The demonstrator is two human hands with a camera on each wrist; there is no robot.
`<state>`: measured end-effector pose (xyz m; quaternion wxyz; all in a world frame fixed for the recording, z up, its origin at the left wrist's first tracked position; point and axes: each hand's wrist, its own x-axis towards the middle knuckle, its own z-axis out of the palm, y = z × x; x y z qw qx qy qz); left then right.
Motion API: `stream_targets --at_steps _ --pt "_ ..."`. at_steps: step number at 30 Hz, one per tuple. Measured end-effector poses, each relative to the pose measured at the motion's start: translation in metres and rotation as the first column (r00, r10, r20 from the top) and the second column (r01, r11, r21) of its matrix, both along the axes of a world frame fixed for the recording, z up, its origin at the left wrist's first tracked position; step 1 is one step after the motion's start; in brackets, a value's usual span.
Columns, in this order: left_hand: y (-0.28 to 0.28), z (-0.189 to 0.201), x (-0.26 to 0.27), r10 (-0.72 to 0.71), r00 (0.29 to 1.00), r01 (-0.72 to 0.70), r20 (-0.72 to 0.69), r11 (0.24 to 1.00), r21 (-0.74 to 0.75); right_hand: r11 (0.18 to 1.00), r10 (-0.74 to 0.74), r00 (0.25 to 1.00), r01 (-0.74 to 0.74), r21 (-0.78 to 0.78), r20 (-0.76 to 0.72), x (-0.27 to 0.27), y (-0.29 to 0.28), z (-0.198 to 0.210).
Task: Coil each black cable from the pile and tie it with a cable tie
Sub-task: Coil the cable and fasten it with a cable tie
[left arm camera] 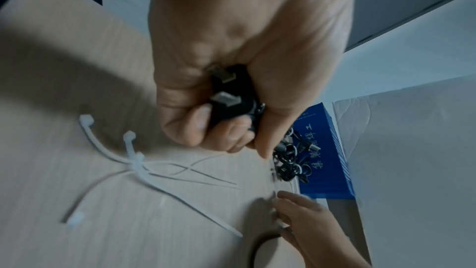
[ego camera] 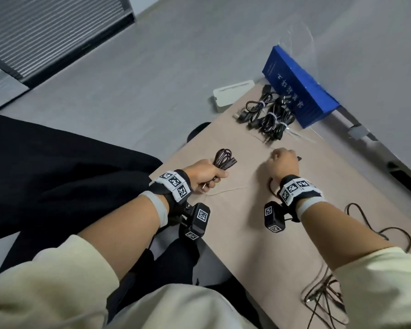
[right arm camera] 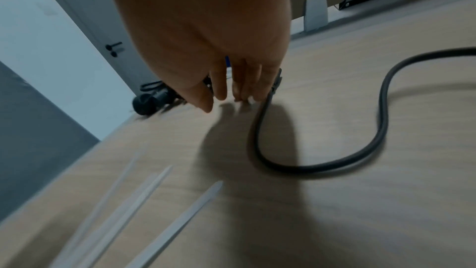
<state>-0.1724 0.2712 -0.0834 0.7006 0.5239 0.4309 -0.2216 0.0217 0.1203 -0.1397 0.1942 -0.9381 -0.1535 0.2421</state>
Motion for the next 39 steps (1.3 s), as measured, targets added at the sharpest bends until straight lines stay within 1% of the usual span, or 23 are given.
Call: stream_targets --at_steps 2,4,8,11,14,16,18,20,23,26,29,31,33,36,39 --pt "0.009 -0.006 -0.003 0.015 1.000 -0.015 -0.008 1.000 0.027 1.000 -0.024 0.998 0.024 -0.003 0.050 0.003 0.003 -0.009" --pt "0.015 -0.010 -0.006 0.019 1.000 -0.019 -0.014 0.999 0.048 0.999 -0.043 0.997 0.043 0.012 0.063 0.002 0.000 -0.015" --pt "0.019 -0.008 -0.009 0.002 1.000 0.000 -0.030 0.999 0.053 1.000 0.009 0.996 -0.010 0.007 0.093 -0.009 -0.026 -0.019" --pt "0.011 -0.001 -0.005 0.012 0.999 -0.011 -0.032 0.999 0.048 1.000 -0.015 0.997 0.014 0.008 0.076 -0.015 -0.057 -0.015" --pt "-0.007 0.006 0.001 0.007 1.000 -0.006 -0.029 0.999 0.032 0.993 -0.116 0.992 0.115 0.018 0.053 -0.020 -0.092 -0.009" --pt "-0.022 0.009 0.004 -0.023 0.999 0.024 -0.027 0.999 0.047 0.986 -0.158 0.987 0.159 -0.045 0.025 -0.023 -0.112 -0.006" --pt "-0.038 0.012 0.004 -0.044 0.999 0.045 -0.023 0.997 0.055 0.981 -0.165 0.986 0.160 -0.108 -0.033 -0.026 -0.130 -0.002" --pt "-0.055 0.013 0.003 -0.041 0.999 0.042 -0.025 0.997 0.060 0.982 -0.157 0.985 0.148 -0.114 -0.070 -0.027 -0.141 0.005" --pt "-0.080 0.017 0.003 -0.010 1.000 0.011 -0.009 0.996 0.084 0.981 -0.195 0.977 0.195 -0.012 -0.090 -0.027 -0.149 0.020" --pt "-0.106 0.027 0.008 0.007 1.000 -0.008 0.015 0.996 0.087 0.959 -0.253 0.963 0.262 0.108 -0.093 -0.032 -0.156 0.043" --pt "-0.136 0.043 0.020 -0.005 0.998 -0.002 0.070 0.995 0.102 0.894 -0.277 0.933 0.338 0.295 -0.230 -0.041 -0.166 0.072" --pt "-0.154 0.053 0.030 -0.011 0.994 0.000 0.112 0.995 0.102 0.848 -0.244 0.910 0.368 0.381 -0.336 -0.049 -0.174 0.093" --pt "-0.175 0.063 0.041 -0.011 0.990 -0.003 0.138 0.995 0.101 0.825 -0.195 0.904 0.361 0.435 -0.379 -0.055 -0.184 0.113" --pt "-0.202 0.076 0.055 -0.055 0.987 0.038 0.148 0.992 0.116 0.797 -0.173 0.910 0.354 0.490 -0.376 -0.060 -0.198 0.135" --pt "-0.218 0.084 0.063 -0.126 0.985 0.109 0.119 0.984 0.144 0.787 -0.200 0.926 0.347 0.511 -0.322 -0.059 -0.210 0.147"
